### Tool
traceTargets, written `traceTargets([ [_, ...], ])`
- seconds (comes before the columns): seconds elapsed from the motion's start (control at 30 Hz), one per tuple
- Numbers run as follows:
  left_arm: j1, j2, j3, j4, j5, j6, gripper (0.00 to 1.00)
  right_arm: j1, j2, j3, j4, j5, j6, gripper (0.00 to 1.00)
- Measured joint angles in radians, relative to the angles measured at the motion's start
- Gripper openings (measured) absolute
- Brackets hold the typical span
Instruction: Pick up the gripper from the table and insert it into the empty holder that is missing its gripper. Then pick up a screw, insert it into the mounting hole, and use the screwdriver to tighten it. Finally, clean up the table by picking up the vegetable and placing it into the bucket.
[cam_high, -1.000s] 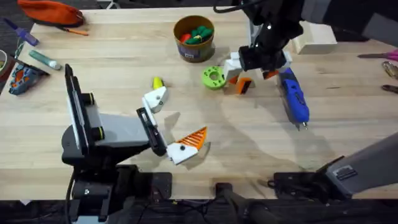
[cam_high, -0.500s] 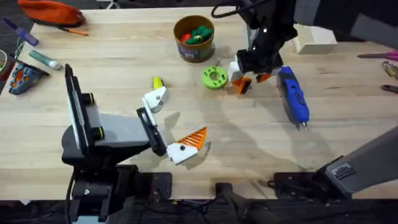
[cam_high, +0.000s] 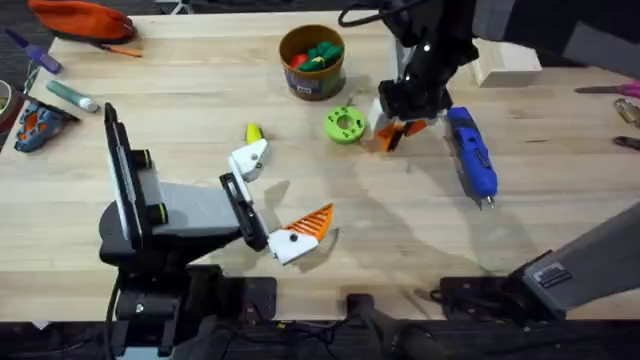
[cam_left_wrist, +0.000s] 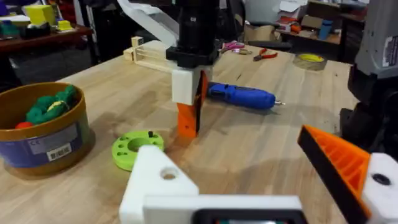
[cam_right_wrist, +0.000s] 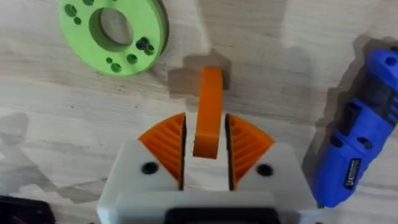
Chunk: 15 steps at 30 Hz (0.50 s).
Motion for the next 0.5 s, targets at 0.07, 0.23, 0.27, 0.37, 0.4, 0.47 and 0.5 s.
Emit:
traceTargets([
  [0.07, 0.000, 0.000, 0.000, 0.000, 0.000, 0.000, 0.985, 0.000, 0.000, 0.000, 0.000, -0.001, 0.000, 0.317],
  [0.23, 0.000, 0.000, 0.000, 0.000, 0.000, 0.000, 0.985, 0.000, 0.000, 0.000, 0.000, -0.003, 0.000, 0.223],
  [0.27, 0.000, 0.000, 0.000, 0.000, 0.000, 0.000, 0.985, 0.000, 0.000, 0.000, 0.000, -0.003, 0.000, 0.205],
  [0.37, 0.000, 0.000, 0.000, 0.000, 0.000, 0.000, 0.985, 0.000, 0.000, 0.000, 0.000, -0.003, 0.000, 0.118],
  [0.4, 0.000, 0.000, 0.000, 0.000, 0.000, 0.000, 0.985, 0.000, 0.000, 0.000, 0.001, -0.003, 0.000, 0.088],
  [0.47, 0.000, 0.000, 0.000, 0.000, 0.000, 0.000, 0.985, 0.000, 0.000, 0.000, 0.001, -0.003, 0.000, 0.055],
  [0.5, 0.000, 0.000, 0.000, 0.000, 0.000, 0.000, 0.985, 0.000, 0.000, 0.000, 0.001, -0.003, 0.000, 0.033],
])
